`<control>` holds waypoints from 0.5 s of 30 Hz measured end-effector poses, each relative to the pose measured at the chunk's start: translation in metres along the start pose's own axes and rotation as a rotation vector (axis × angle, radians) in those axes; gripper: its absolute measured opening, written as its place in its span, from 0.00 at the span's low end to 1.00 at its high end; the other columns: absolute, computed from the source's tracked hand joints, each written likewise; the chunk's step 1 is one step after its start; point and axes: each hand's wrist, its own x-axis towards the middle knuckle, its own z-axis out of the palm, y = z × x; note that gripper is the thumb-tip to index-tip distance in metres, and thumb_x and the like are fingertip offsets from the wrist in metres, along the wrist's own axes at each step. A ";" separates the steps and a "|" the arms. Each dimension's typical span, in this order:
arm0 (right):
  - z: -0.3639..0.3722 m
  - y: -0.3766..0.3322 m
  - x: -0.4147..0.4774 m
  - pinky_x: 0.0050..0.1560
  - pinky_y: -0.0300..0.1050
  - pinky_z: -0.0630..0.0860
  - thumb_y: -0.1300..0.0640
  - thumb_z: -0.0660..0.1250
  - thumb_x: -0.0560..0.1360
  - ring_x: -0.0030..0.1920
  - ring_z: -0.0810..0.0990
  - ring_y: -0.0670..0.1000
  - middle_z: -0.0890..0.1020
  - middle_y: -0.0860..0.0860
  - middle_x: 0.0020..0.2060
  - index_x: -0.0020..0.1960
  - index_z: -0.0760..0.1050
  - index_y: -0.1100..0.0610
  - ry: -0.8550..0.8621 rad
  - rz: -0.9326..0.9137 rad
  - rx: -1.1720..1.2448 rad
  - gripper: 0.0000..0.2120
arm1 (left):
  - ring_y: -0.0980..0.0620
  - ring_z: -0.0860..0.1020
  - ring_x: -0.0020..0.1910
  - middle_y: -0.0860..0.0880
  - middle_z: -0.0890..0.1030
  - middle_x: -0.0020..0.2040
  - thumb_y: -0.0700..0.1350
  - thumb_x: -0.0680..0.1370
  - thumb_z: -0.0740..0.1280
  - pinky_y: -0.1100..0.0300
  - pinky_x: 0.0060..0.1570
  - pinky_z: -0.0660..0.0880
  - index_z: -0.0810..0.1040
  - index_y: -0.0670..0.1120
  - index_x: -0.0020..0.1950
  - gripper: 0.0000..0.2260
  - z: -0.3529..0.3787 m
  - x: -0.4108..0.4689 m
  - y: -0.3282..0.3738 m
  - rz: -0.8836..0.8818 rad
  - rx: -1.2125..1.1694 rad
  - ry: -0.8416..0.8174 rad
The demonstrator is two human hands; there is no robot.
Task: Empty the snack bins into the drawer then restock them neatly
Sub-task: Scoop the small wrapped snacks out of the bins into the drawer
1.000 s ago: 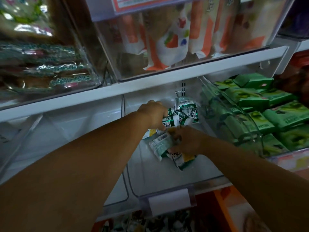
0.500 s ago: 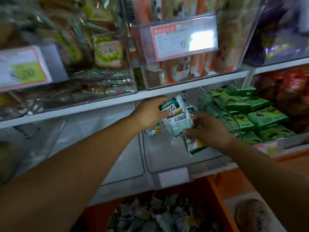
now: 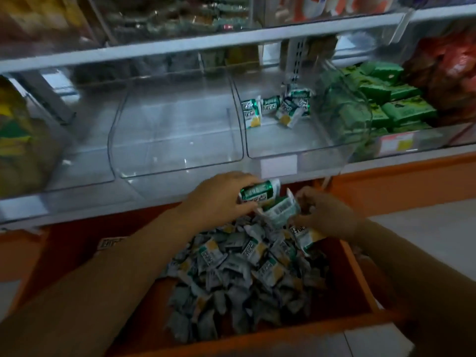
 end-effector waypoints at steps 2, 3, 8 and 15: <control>0.027 0.020 0.008 0.43 0.47 0.72 0.52 0.74 0.72 0.40 0.71 0.48 0.75 0.52 0.42 0.47 0.69 0.51 -0.064 0.093 -0.037 0.14 | 0.56 0.75 0.49 0.53 0.79 0.60 0.52 0.77 0.70 0.59 0.47 0.74 0.74 0.54 0.68 0.19 0.028 -0.014 -0.019 -0.078 -0.058 -0.069; 0.040 0.028 0.013 0.41 0.45 0.71 0.52 0.73 0.73 0.40 0.71 0.48 0.74 0.53 0.44 0.50 0.70 0.54 -0.089 0.134 -0.036 0.14 | 0.56 0.76 0.48 0.52 0.80 0.59 0.51 0.77 0.71 0.57 0.48 0.76 0.75 0.53 0.66 0.18 0.045 -0.018 -0.031 -0.138 -0.107 -0.101; 0.103 0.061 0.035 0.42 0.42 0.69 0.53 0.70 0.76 0.42 0.72 0.48 0.69 0.49 0.44 0.55 0.66 0.53 -0.199 0.352 0.053 0.14 | 0.48 0.78 0.54 0.45 0.79 0.62 0.53 0.79 0.68 0.56 0.50 0.75 0.72 0.47 0.69 0.21 0.127 -0.028 -0.068 -0.449 -0.310 -0.211; 0.125 0.093 0.035 0.61 0.55 0.74 0.51 0.67 0.78 0.63 0.73 0.60 0.67 0.57 0.70 0.73 0.63 0.52 -0.135 0.424 0.034 0.26 | 0.48 0.77 0.55 0.45 0.78 0.63 0.53 0.81 0.64 0.54 0.54 0.76 0.70 0.46 0.70 0.20 0.164 -0.025 -0.069 -0.522 -0.409 -0.261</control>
